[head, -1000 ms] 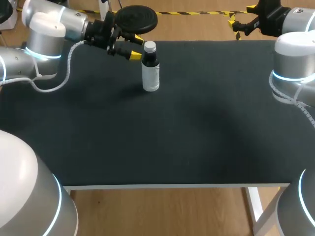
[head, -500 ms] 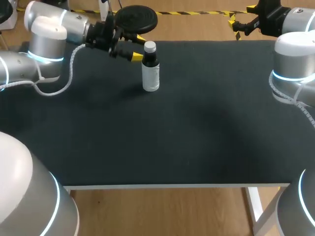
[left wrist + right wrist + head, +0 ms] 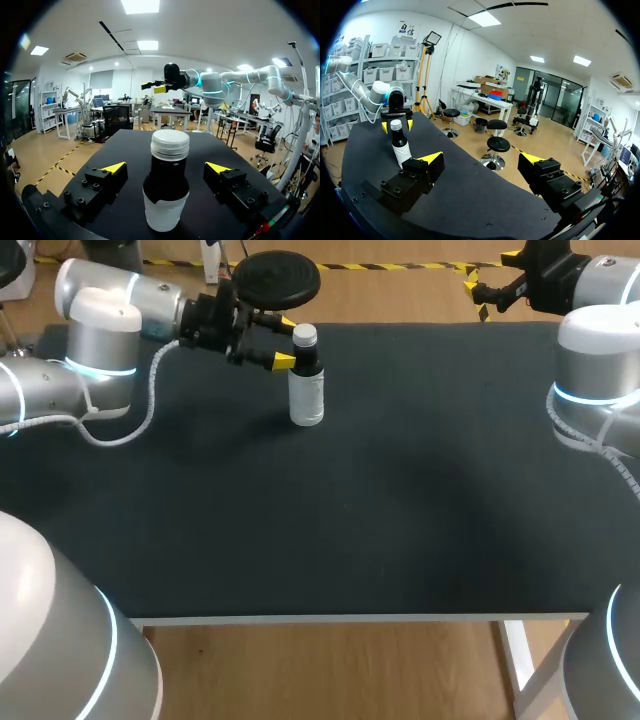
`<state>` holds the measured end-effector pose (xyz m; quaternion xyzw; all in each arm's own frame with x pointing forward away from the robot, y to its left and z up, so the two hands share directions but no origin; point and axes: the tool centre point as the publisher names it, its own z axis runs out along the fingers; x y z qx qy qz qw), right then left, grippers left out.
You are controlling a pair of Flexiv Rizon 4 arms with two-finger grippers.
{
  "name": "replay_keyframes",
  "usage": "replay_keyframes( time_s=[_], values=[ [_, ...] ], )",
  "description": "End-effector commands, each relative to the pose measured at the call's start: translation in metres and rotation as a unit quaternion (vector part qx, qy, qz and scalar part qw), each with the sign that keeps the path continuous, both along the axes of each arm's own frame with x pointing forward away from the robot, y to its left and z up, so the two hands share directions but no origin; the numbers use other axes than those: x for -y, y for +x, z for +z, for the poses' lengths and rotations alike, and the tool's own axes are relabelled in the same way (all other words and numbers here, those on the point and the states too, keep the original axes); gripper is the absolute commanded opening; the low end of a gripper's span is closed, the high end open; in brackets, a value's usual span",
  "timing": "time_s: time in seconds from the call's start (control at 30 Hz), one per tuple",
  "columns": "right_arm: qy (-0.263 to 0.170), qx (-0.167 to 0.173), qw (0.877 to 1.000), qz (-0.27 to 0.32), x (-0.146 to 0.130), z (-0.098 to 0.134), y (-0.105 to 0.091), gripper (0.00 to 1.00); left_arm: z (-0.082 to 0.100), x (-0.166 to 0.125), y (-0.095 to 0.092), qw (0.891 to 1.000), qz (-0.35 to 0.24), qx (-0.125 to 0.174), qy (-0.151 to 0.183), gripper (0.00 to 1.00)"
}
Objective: Unscrew the bottle cap
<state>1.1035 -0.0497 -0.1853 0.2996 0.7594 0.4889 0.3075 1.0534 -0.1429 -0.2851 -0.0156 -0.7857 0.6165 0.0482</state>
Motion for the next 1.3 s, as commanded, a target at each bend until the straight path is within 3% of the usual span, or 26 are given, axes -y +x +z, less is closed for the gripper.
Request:
replay_keyframes(
  time_s=[0.03,0.8,0.83,0.87,0.9,0.93,1.3],
  values=[
    [-0.001,-0.001,1.000,0.000,0.000,0.000,0.001,1.00,-0.003,0.007,0.003,1.000,-0.006,0.001,0.001,1.00],
    [-0.001,-0.001,1.000,0.000,0.000,0.000,0.001,1.00,-0.010,0.026,0.006,1.000,-0.023,-0.013,-0.001,1.00],
    [-0.001,-0.001,1.000,0.000,0.000,0.000,0.001,1.00,-0.010,0.026,0.006,1.000,-0.023,-0.012,-0.001,0.95],
    [-0.001,-0.001,1.000,0.000,0.000,0.000,0.001,1.00,-0.010,0.026,0.006,1.000,-0.024,-0.012,-0.002,0.78],
    [-0.001,-0.001,1.000,0.000,0.000,0.000,0.001,1.00,-0.010,0.026,0.006,1.000,-0.023,-0.012,-0.002,0.33],
    [-0.001,-0.001,1.000,0.000,0.000,0.000,0.001,1.00,-0.010,0.026,0.006,1.000,-0.024,-0.010,-0.002,0.00],
    [-0.001,-0.001,1.000,0.000,0.000,0.000,0.001,1.00,-0.009,0.027,0.005,1.000,-0.029,-0.006,0.002,0.00]
  ],
)
